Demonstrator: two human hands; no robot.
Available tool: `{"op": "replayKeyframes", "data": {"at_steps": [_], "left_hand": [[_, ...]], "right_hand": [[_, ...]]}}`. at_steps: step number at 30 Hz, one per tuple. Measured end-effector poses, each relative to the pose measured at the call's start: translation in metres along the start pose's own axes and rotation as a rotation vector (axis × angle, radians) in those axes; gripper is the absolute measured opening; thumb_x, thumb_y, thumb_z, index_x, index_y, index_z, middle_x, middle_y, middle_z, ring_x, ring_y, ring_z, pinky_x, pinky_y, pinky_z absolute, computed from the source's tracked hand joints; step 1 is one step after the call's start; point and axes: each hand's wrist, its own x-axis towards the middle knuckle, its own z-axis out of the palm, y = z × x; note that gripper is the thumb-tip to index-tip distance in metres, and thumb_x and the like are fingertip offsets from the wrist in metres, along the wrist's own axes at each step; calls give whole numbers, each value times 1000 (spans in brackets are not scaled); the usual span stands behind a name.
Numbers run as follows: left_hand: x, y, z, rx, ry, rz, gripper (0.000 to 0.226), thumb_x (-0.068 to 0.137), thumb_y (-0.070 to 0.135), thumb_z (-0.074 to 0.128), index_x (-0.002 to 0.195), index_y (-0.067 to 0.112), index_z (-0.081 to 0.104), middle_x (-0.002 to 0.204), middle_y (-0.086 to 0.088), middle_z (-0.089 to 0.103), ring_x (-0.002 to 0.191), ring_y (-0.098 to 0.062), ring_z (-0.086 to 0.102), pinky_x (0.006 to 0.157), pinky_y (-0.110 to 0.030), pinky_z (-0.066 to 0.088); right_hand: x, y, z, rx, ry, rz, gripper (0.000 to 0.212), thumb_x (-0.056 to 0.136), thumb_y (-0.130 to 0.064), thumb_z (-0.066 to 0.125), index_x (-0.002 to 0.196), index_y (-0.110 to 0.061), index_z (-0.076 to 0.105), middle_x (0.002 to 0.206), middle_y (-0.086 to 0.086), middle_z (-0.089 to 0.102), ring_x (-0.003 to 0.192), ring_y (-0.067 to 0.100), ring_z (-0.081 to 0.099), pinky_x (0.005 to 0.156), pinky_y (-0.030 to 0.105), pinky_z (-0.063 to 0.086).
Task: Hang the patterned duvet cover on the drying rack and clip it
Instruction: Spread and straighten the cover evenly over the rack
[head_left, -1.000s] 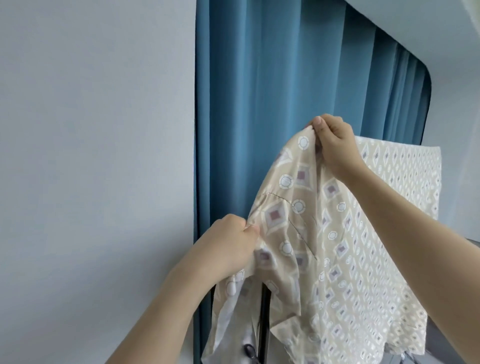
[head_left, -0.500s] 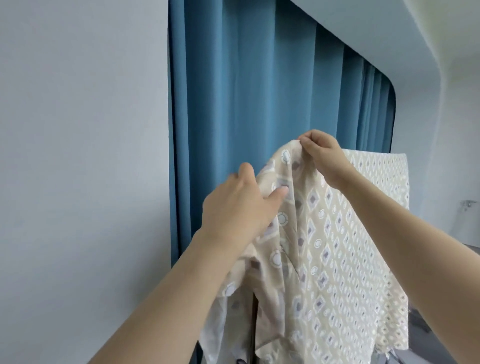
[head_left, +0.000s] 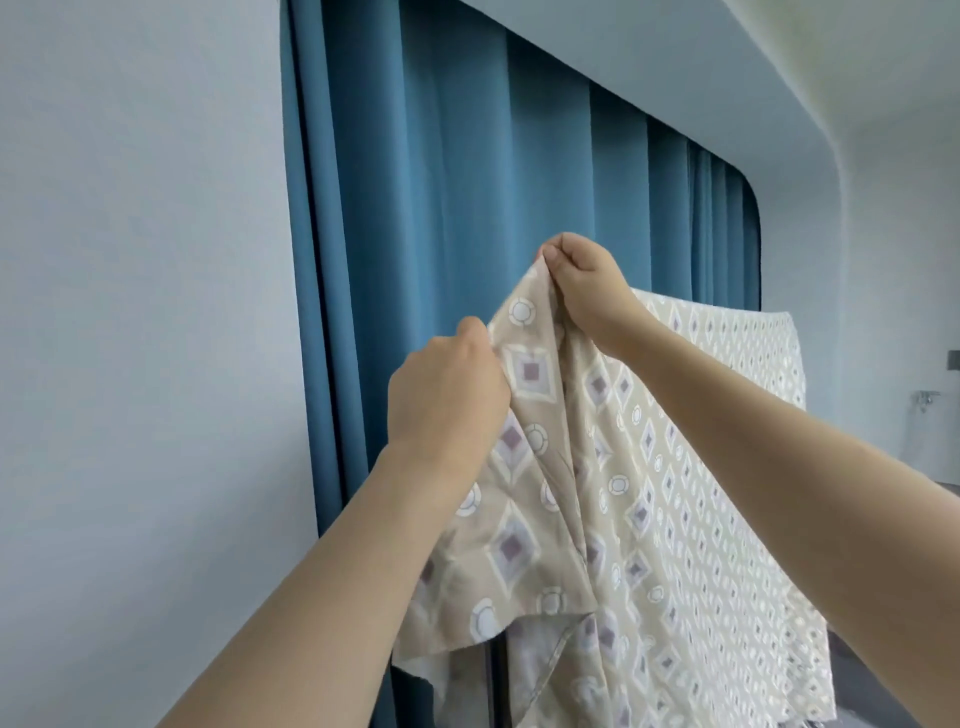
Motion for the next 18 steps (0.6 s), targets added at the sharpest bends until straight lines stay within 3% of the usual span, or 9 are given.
{"op": "replayKeyframes", "data": {"at_steps": [2,5,8,10,11,13,16,18], "left_hand": [[-8,-1,3,62,69,50,20,89,6,49,77,12,34,54,2,24,43,-15,17,43,-28,8],[-17,1,-2,60,136,174,56,55,-6,78,64,14,27,57,8,-3,42,-9,-6,49,-13,-2],[-25,-7,12,14,192,245,69,38,-15,83,60,15,25,67,6,-11,42,-9,-3,52,-10,-1],[-34,-13,11,-20,88,205,62,49,-12,81,62,14,26,64,7,-6,40,-12,6,48,-14,-2],[-39,-15,15,-46,8,107,49,66,-4,75,66,12,28,59,7,3,41,-19,19,43,-21,1],[-46,-24,33,-110,-92,-77,20,92,13,46,78,9,33,59,1,26,59,-30,39,44,-34,12],[-62,-29,43,-202,-121,-144,17,96,17,34,82,8,37,65,-3,39,68,-33,44,50,-36,25],[-68,-31,45,-239,-126,-164,18,97,18,34,83,9,37,66,-2,39,67,-32,43,52,-36,27]], "right_hand": [[-2,-3,3,-28,-19,-26,26,101,-13,43,77,-18,53,70,-9,51,63,4,46,61,17,39],[-9,-1,9,-74,-73,-41,27,100,-14,43,77,-22,53,72,-8,53,65,7,48,62,22,42],[-18,8,21,-110,-118,-46,24,100,-14,43,81,-20,55,74,-12,55,70,7,51,69,25,43],[-25,13,28,-108,-139,-54,22,100,-13,44,82,-18,56,74,-12,56,72,8,51,72,25,43],[-27,13,32,-106,-148,-62,22,100,-12,44,82,-18,56,74,-12,55,72,8,50,73,25,43],[-33,11,38,-134,-170,-98,25,100,-12,44,79,-21,55,72,-16,54,70,5,50,71,24,41],[-41,2,46,-265,-245,-216,25,99,-10,44,81,-17,58,68,-19,52,67,2,48,70,25,37],[-45,-2,52,-358,-280,-321,23,99,-8,44,86,-11,62,72,-21,53,74,11,51,77,30,36]]}}
